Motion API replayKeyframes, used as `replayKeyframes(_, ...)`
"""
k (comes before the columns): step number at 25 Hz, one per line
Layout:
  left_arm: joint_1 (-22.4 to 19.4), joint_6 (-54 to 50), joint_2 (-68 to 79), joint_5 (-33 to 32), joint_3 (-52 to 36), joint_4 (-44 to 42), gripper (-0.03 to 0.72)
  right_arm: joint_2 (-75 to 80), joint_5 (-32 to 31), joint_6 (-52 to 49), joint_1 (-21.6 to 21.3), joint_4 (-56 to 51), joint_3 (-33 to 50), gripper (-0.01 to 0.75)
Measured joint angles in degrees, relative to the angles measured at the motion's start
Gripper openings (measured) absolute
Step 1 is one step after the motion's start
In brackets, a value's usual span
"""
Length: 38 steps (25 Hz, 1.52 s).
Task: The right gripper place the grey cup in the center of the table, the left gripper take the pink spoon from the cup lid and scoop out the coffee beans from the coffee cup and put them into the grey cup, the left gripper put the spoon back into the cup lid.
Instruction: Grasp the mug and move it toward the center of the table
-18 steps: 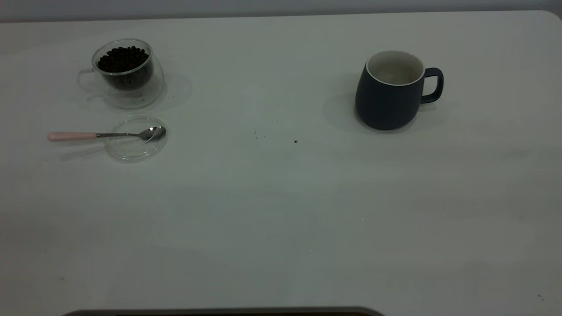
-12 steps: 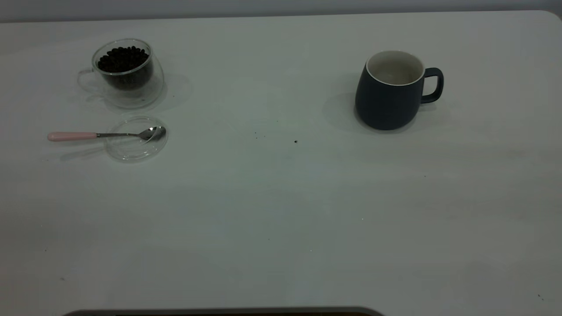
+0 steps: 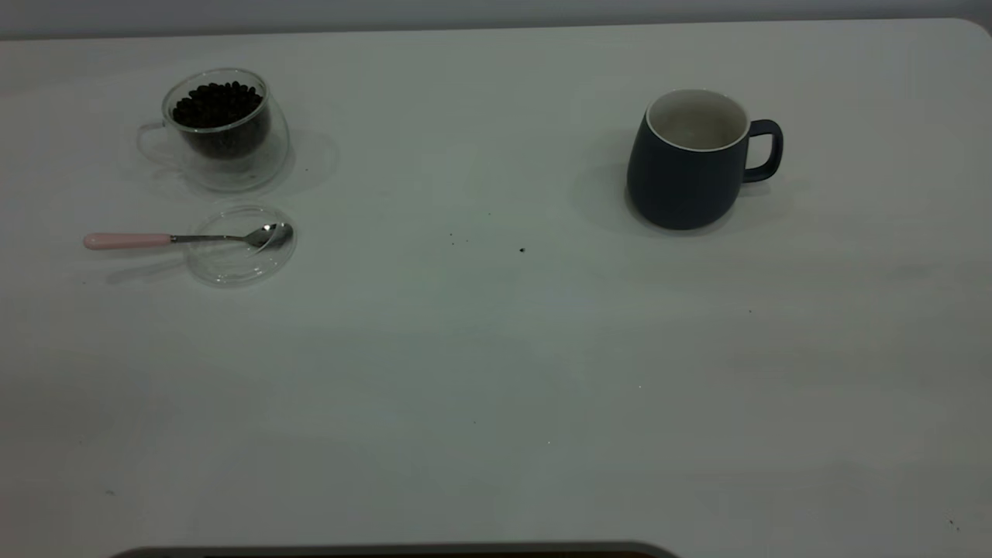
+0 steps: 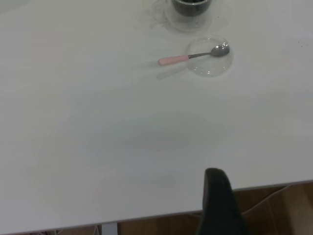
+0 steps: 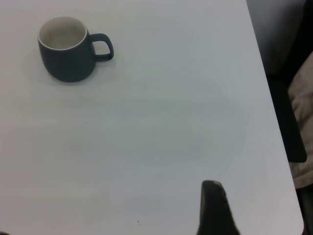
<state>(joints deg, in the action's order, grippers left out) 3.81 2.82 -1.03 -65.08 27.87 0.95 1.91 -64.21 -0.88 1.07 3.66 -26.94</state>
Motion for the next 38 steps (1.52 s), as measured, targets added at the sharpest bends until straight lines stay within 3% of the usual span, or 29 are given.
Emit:
replayKeyframes(33,0.0,-0.1,0.0,0.0,0.0,0.0,0.519,0.1,0.0,0.1,0.0,-0.5,0.0,0.492)
replayKeyframes(38,0.0,-0.1,0.0,0.0,0.0,0.0,0.519,6.6,2.3,2.6,0.0,-1.5,-1.3,0.486)
